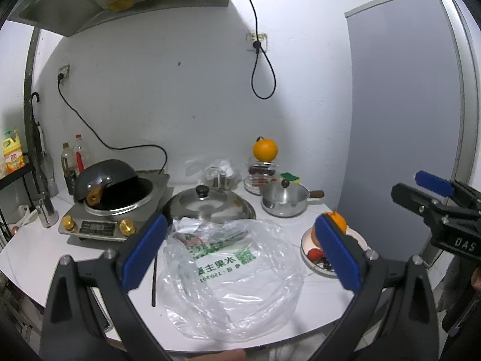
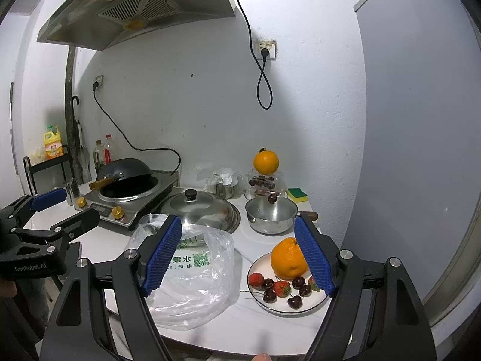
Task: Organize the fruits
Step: 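Withdraw both open grippers away from the plate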
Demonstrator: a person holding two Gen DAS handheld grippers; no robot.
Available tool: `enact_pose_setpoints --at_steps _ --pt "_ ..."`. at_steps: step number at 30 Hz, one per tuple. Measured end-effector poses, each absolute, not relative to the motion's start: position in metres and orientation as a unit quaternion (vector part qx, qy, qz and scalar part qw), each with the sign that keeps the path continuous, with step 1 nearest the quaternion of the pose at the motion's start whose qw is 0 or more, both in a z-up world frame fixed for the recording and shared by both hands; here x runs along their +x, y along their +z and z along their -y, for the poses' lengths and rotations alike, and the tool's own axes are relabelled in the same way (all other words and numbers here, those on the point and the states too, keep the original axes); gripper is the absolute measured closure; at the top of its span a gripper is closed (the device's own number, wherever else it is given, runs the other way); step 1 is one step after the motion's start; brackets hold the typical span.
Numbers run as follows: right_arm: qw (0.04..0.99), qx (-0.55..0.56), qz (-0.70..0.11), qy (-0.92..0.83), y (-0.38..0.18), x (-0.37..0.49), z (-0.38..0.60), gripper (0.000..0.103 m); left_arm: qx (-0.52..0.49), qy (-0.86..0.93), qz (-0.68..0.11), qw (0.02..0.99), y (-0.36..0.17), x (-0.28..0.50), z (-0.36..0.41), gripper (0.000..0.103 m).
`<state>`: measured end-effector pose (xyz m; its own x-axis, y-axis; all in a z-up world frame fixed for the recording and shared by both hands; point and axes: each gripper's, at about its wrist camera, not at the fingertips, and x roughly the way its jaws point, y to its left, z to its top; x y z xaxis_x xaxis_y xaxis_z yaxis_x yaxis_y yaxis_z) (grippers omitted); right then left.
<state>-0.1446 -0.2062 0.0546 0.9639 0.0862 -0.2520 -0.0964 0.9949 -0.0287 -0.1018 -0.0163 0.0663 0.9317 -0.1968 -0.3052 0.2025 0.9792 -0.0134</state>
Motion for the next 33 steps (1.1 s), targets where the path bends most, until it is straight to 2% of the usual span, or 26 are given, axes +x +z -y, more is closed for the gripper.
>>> enact_pose_setpoints --at_steps 33 --pt "0.990 -0.021 -0.137 0.038 0.0474 -0.1447 0.2061 0.023 0.013 -0.114 -0.152 0.982 0.0609 -0.1035 0.0198 0.003"
